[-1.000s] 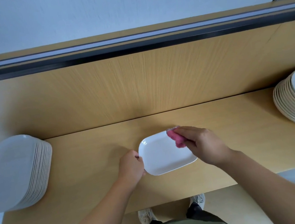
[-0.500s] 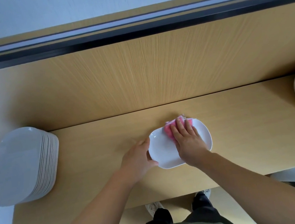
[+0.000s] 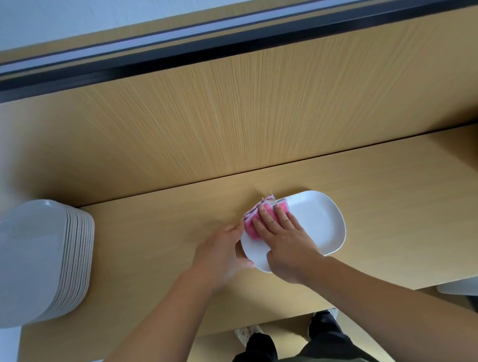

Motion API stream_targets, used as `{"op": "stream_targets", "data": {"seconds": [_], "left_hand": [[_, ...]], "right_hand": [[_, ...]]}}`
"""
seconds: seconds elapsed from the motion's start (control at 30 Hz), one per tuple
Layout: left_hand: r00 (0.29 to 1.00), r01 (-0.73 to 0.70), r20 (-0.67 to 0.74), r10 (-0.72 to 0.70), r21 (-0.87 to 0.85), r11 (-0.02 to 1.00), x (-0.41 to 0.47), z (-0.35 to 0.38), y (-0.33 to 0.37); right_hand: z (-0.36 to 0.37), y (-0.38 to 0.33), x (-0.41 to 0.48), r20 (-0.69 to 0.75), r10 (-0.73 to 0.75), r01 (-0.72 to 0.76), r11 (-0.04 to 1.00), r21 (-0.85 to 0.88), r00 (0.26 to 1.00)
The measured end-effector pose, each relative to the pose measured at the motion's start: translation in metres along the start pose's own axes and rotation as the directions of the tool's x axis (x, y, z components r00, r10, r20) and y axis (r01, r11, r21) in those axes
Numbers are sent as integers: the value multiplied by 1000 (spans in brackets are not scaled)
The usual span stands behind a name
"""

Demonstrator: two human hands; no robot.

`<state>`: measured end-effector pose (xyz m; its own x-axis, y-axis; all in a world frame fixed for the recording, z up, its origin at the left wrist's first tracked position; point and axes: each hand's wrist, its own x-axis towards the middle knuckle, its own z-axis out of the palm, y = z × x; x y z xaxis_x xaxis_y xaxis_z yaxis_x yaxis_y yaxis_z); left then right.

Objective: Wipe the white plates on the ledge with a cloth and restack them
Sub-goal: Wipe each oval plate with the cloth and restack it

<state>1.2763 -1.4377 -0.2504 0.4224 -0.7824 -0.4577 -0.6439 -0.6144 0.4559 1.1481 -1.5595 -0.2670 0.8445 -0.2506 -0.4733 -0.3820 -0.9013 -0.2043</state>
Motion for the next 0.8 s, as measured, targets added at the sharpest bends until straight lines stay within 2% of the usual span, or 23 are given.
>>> {"op": "stream_targets", "data": {"seconds": [0.23, 0.37, 0.53, 0.7, 0.8], "left_hand": [[999, 5, -52, 1, 112, 994, 0, -2, 0], [999, -7, -32, 14, 197, 980, 0, -2, -2], [997, -41, -43, 56, 298, 954, 1, -3, -5], [991, -98, -34, 133, 507, 856, 3, -5, -6], [989, -108, -21, 145, 562, 820, 2, -3, -5]], "right_hand": [[-3, 3, -4, 39, -174, 174, 985, -2, 984], [0, 7, -9, 51, -283, 283, 959, -5, 958], [9, 15, -13, 43, -333, 333, 943, -3, 942], [19, 23, -18, -1, -373, 373, 927, -35, 928], [21, 27, -22, 28, -361, 361, 932, -13, 932]]}}
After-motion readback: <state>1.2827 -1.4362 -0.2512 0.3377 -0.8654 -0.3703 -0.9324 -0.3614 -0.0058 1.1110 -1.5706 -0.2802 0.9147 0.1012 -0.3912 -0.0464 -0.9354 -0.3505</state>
